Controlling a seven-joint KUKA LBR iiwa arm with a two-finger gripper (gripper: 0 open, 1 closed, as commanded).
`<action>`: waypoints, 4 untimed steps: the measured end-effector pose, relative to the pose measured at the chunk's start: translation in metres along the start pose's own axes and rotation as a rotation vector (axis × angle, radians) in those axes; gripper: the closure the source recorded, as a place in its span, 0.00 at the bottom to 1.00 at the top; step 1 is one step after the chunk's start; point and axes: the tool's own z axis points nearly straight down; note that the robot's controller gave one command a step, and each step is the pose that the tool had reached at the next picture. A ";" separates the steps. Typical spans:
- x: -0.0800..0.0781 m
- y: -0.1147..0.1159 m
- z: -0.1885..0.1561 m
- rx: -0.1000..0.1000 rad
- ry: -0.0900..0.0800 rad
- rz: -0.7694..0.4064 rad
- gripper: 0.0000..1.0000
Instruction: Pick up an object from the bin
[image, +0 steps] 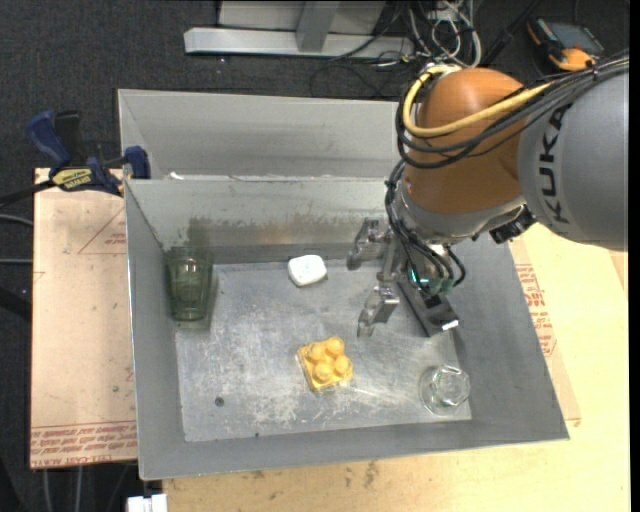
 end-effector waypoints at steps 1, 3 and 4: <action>-0.001 0.000 -0.004 0.000 -0.007 0.001 0.00; 0.036 0.012 0.079 0.000 -0.005 -0.166 0.00; 0.033 0.013 0.089 0.001 -0.008 -0.335 0.00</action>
Offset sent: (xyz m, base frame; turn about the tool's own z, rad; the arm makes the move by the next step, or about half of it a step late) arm -0.0316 0.0107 -0.1695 -0.2641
